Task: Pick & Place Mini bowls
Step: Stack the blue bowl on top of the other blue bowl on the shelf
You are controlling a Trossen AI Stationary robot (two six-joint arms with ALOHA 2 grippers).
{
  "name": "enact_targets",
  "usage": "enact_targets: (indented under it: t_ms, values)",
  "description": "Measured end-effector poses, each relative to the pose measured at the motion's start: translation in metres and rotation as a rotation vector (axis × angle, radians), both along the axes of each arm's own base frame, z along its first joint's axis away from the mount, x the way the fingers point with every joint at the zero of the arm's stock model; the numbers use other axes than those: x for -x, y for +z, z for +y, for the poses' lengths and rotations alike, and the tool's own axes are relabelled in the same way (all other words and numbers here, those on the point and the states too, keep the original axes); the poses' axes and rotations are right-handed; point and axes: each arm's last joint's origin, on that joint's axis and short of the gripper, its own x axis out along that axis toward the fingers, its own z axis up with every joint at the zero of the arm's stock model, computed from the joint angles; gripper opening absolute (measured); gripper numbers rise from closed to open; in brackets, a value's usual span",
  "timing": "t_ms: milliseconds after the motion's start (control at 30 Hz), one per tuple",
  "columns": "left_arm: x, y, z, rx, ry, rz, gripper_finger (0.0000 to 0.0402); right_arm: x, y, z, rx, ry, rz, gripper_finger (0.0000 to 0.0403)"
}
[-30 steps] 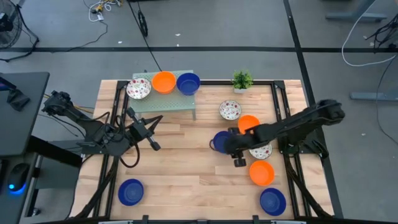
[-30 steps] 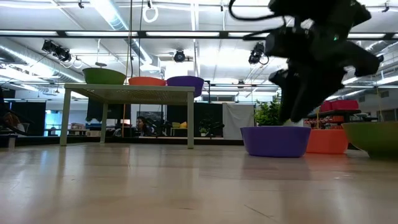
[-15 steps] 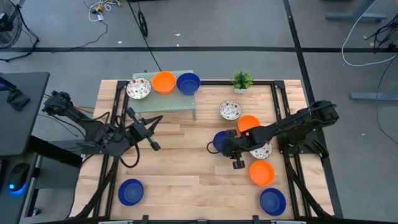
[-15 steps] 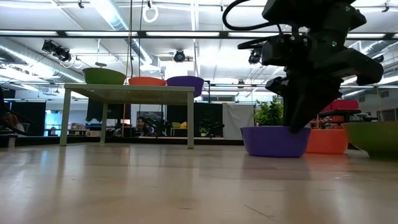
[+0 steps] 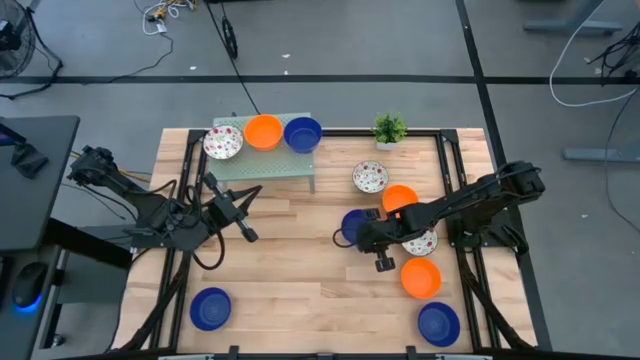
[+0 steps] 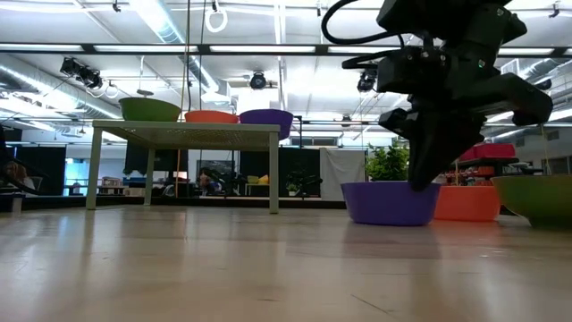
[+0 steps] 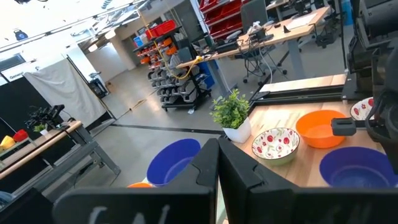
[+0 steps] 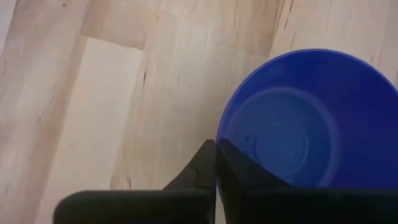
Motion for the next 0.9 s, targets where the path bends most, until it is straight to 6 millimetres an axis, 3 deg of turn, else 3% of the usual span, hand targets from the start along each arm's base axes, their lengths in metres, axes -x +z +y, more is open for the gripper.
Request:
enact_targets:
  t_ms: [100, 233, 500, 600, 700, 800, 900]
  values:
    - [0.000, 0.000, 0.000, 0.000, 0.000, 0.000, 0.0016, -0.003, 0.006, 0.004, 0.006, 0.035, -0.019, 0.0004]
    - [0.000, 0.000, 0.000, 0.000, 0.000, 0.000, 0.0016, -0.016, 0.028, 0.012, 0.023, 0.108, -0.094, 0.0003]
    - [0.000, 0.000, 0.000, 0.001, 0.000, -0.001, 0.0016, -0.055, 0.117, 0.008, 0.232, 0.246, -0.387, 0.0001]
    - [0.000, 0.000, 0.000, 0.001, 0.000, -0.001, 0.0016, -0.066, 0.158, -0.010, 0.334, 0.264, -0.496, 0.0001]
    - [0.000, 0.000, 0.000, 0.001, 0.000, -0.001, 0.0016, -0.076, 0.194, -0.041, 0.424, 0.234, -0.566, 0.0001]
    - [0.000, 0.000, 0.000, 0.001, 0.000, -0.001, 0.0016, -0.086, 0.214, -0.078, 0.487, 0.172, -0.544, 0.0000]
    - [0.000, 0.000, 0.000, 0.000, 0.000, -0.001, 0.0016, -0.098, 0.219, -0.117, 0.492, 0.135, -0.478, 0.0000]
